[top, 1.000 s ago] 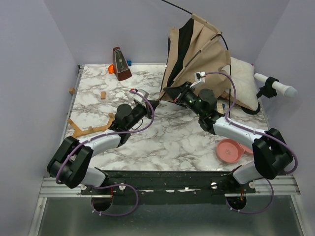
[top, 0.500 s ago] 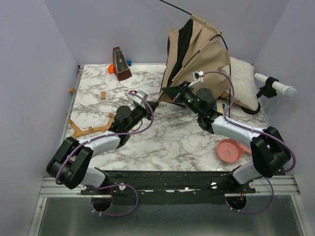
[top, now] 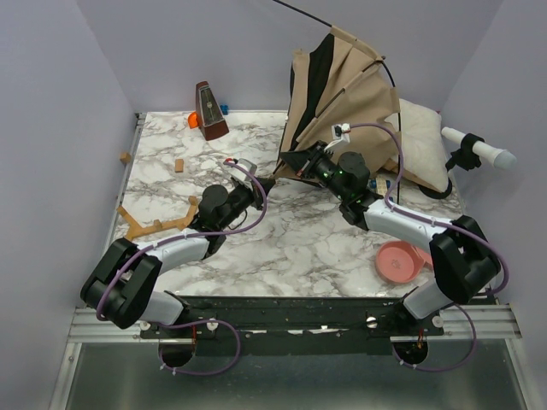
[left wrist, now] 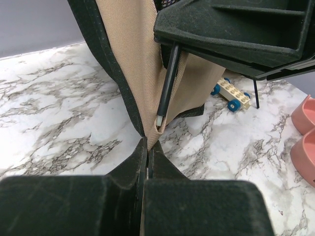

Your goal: Set up the pet tent

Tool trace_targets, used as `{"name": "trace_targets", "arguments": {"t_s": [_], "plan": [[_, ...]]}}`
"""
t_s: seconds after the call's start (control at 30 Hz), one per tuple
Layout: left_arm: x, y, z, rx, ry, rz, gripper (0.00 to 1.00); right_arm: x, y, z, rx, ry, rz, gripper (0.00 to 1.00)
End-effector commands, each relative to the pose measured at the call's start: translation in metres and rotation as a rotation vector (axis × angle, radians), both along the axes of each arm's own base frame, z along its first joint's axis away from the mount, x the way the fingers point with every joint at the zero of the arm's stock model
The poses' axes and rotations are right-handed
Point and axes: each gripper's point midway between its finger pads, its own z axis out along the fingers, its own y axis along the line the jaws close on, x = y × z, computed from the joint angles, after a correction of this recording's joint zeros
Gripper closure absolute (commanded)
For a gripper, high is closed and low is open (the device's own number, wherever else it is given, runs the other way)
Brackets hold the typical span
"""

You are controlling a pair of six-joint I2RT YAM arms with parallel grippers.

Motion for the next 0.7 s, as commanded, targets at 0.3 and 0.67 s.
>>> {"name": "trace_targets", "arguments": {"t_s": [0.3,0.67], "plan": [[-0.008,0.001,-0.016,0.03,0.066,-0.009,1.0,0.032,-0.029,-0.006,-0.025,-0.035,-0.167,1.0],[-0.003,-0.003,-0.015,0.049,0.111,-0.012,1.0,0.021,-0.031,-0.017,-0.046,-0.028,-0.141,1.0]]}}
